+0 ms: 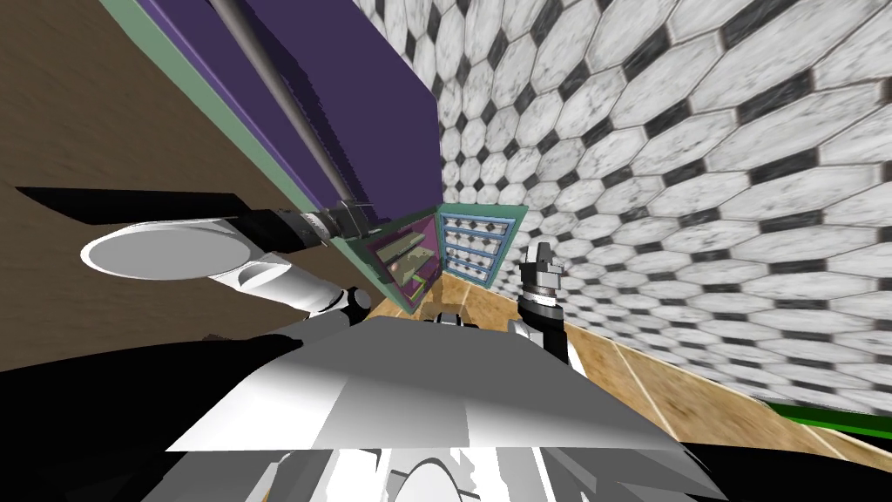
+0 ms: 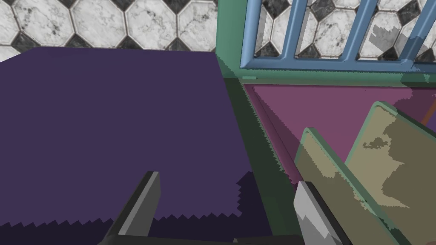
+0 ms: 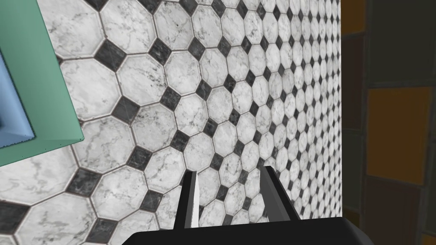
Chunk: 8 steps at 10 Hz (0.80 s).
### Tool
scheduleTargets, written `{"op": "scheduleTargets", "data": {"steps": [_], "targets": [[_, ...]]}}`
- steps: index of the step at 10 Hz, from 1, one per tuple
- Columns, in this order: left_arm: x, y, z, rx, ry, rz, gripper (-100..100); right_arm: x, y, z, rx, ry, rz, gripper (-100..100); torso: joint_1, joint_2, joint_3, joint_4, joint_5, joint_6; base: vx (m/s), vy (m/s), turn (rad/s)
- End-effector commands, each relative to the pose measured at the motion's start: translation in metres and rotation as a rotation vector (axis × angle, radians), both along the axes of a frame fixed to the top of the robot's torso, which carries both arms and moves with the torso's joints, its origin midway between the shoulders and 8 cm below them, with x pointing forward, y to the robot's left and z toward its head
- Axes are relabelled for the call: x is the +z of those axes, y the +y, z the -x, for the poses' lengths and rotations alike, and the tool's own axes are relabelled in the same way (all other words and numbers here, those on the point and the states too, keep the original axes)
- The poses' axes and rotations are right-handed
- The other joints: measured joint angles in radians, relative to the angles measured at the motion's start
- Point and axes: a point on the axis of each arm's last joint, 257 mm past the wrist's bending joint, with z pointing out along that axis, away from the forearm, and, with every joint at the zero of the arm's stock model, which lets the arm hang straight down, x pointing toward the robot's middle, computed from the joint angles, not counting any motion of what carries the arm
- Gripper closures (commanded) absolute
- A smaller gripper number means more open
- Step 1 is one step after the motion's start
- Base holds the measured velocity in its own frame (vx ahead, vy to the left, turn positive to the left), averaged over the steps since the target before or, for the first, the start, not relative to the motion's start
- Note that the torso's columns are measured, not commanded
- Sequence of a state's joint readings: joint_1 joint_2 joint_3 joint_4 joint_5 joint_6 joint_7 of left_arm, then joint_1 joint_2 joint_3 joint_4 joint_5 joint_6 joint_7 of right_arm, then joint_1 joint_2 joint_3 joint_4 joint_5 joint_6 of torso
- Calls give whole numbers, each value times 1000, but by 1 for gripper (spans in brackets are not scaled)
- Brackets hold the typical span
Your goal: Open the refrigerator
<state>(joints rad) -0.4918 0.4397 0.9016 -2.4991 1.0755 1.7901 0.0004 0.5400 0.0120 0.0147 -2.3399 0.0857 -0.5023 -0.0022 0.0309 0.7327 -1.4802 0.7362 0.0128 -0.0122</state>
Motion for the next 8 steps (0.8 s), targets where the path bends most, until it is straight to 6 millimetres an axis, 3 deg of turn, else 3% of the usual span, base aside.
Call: {"op": "scheduleTargets", "data": {"steps": [1,3,6,7,8], "targets": [[6,3,11,11,-9,-36,-100,0,0,0,0,0,0,0,4,0,0,0,2,-1,18,40,-19],[10,-5,14,-23,-8,-48,-100,0,0,0,0,0,0,0,0,0,1,-1,1,2,23,-56,-59],[13,-5,17,-27,-9,-61,-100,0,0,0,0,0,0,0,-26,-6,-4,-2,-11,13,65,-102,18],[9,-6,13,-23,-9,-43,100,0,0,0,0,0,0,0,-26,-4,-3,-3,-11,15,-54,61,15],[6,-8,11,-22,-9,-34,100,0,0,0,0,0,0,0,-22,-2,-1,-3,-9,15,-98,126,-22]]}}
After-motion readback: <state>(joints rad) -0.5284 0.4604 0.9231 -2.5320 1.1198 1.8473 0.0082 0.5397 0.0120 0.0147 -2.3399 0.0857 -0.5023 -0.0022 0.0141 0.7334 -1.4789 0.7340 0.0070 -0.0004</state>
